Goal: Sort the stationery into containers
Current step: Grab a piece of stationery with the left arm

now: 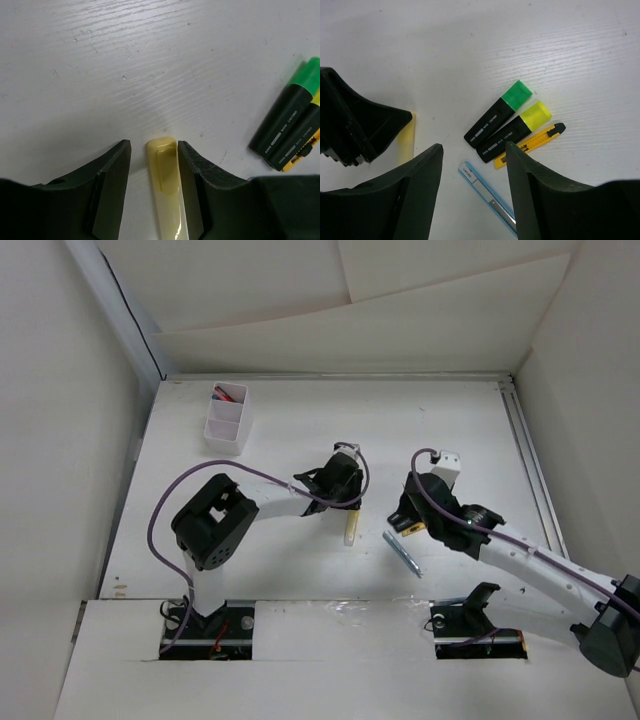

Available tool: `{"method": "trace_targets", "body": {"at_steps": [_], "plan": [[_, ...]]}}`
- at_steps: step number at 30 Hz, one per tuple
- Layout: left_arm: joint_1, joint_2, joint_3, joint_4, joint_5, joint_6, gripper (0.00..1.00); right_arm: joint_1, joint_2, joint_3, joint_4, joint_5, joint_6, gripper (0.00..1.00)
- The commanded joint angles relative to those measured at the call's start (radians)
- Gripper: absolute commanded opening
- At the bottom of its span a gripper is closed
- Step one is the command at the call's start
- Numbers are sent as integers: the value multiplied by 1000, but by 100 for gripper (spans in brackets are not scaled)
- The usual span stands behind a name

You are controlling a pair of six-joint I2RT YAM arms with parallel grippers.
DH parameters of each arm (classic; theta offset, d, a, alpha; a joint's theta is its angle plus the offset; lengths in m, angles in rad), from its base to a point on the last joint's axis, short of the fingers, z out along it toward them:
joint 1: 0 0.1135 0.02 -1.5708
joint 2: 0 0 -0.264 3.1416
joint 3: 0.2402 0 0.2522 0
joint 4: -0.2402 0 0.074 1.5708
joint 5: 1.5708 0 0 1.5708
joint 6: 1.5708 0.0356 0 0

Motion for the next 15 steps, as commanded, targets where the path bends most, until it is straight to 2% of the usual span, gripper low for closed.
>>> {"method": "trace_targets", "body": {"at_steps": [1, 3, 4, 7, 15], "plan": [[-4, 6, 71, -102, -50, 40, 39, -13, -20, -20, 49, -38, -27, 59], [-24, 20, 107, -129, -50, 54, 42, -13, -29, -30, 49, -48, -27, 61], [-33, 35, 125, -177, -61, 66, 42, -13, -39, -30, 69, -48, -38, 64], [-87, 59, 183, -264, -136, 77, 43, -33, -48, -50, 92, -75, -52, 68], [-122, 141, 285, -389, -237, 62, 43, -44, -78, -70, 129, -117, -73, 69]]}}
